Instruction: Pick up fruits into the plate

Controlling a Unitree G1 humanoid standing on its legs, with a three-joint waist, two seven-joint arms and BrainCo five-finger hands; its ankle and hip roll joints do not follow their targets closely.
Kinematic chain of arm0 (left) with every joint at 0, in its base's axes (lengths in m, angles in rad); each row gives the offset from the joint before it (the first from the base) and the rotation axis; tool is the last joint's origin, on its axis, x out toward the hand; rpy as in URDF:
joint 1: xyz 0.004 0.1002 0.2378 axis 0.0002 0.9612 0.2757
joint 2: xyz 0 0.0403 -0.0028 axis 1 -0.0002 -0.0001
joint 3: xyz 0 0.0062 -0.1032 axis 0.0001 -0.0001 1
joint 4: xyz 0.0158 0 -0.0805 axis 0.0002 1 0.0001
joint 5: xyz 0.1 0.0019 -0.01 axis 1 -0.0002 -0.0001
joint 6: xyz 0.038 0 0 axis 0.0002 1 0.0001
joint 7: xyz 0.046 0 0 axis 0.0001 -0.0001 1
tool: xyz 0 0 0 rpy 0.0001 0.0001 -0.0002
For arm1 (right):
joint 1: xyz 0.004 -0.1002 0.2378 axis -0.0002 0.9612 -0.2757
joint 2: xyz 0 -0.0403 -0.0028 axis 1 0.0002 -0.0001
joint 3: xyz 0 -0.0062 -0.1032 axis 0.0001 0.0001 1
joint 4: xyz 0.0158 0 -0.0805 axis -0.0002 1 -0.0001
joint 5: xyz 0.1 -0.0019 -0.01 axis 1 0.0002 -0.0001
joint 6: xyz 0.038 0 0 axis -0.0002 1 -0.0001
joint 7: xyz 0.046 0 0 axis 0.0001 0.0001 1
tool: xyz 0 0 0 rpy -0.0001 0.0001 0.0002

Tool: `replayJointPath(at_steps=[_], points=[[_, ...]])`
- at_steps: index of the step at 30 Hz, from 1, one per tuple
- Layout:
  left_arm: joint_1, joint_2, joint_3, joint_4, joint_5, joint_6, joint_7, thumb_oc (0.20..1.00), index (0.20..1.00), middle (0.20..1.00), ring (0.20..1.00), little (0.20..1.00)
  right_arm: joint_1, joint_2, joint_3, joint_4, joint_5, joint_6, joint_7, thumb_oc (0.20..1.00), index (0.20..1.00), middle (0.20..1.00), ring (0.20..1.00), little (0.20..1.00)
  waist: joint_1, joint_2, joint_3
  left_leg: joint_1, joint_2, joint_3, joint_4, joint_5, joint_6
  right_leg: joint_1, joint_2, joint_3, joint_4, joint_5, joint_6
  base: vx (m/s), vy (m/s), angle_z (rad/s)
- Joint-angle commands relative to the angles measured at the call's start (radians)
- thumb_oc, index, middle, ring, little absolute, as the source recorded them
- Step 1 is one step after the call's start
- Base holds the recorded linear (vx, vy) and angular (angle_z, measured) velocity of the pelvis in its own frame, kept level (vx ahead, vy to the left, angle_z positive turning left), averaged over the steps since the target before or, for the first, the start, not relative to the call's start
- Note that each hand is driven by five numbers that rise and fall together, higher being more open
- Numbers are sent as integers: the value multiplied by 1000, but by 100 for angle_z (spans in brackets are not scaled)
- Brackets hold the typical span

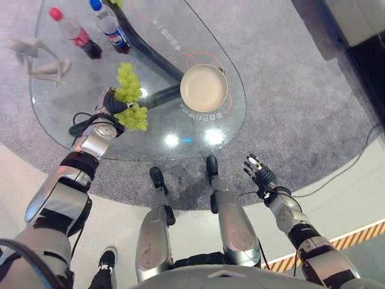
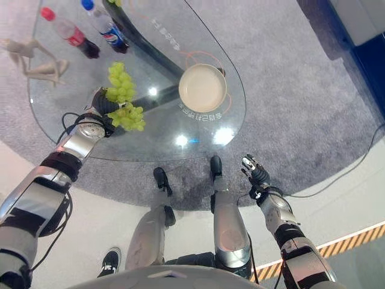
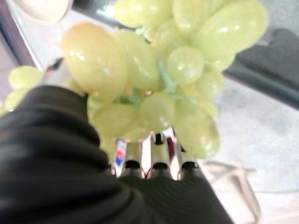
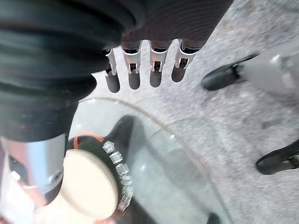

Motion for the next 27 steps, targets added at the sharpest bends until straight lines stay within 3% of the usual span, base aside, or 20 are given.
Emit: replayJointPath(at_steps=[1, 7, 9, 16, 18, 20, 27], points=[[59, 38, 76, -88, -25, -56, -49, 200, 200, 200, 200, 200, 99, -13, -22, -103, -79, -47, 32, 1000, 1000, 1000, 1000, 1000, 2, 14, -125, 43, -41, 16, 2, -95, -10, -5, 10, 10, 49, -27, 18, 62, -51, 12], [201, 79, 107, -330, -80, -51, -264, 200, 200, 200, 200, 200, 125, -85, 23, -316, -283, -46, 108, 1000, 1000, 1000, 1000, 1000, 41, 4, -216, 117, -39, 2, 2, -111, -9, 98, -10, -23, 25, -33, 31, 96, -87, 8], [251, 101, 121, -433, -117, -39, -384, 200, 200, 200, 200, 200, 117, -130, 14, -389, -303, -3, 166, 1000, 1000, 1000, 1000, 1000, 63, 1, -261, 150, -38, 1, 2, -117, -8, 142, -19, -41, 13, -34, 35, 155, -91, 5], [358, 118, 149, -585, -219, -24, -665, 200, 200, 200, 200, 200, 47, -197, 47, -528, -339, 162, 372, 1000, 1000, 1000, 1000, 1000, 112, -4, -379, 256, -42, -9, 2, -144, 0, 269, -33, -71, -19, -40, 40, 176, -21, 2], [364, 116, 145, -607, -230, -15, -705, 200, 200, 200, 200, 200, 30, -203, 59, -546, -333, 191, 405, 1000, 1000, 1000, 1000, 1000, 117, -5, -391, 273, -43, -13, 2, -149, 1, 291, -34, -76, -26, -42, 40, 114, 7, 5], [369, 103, 127, -648, -269, -12, -781, 200, 200, 200, 200, 200, -6, -196, 96, -588, -311, 263, 458, 1000, 1000, 1000, 1000, 1000, 130, -5, -425, 309, -47, -21, 2, -163, 4, 334, -39, -88, -37, -49, 40, 147, 11, 11], [382, 40, 84, -766, -368, 12, -898, 200, 200, 200, 200, 200, -29, -134, 182, -643, -283, 325, 494, 1000, 1000, 1000, 1000, 1000, 147, 3, -462, 360, -54, -31, 2, -185, 14, 394, -43, -106, -49, -64, 39, 85, 20, 13]])
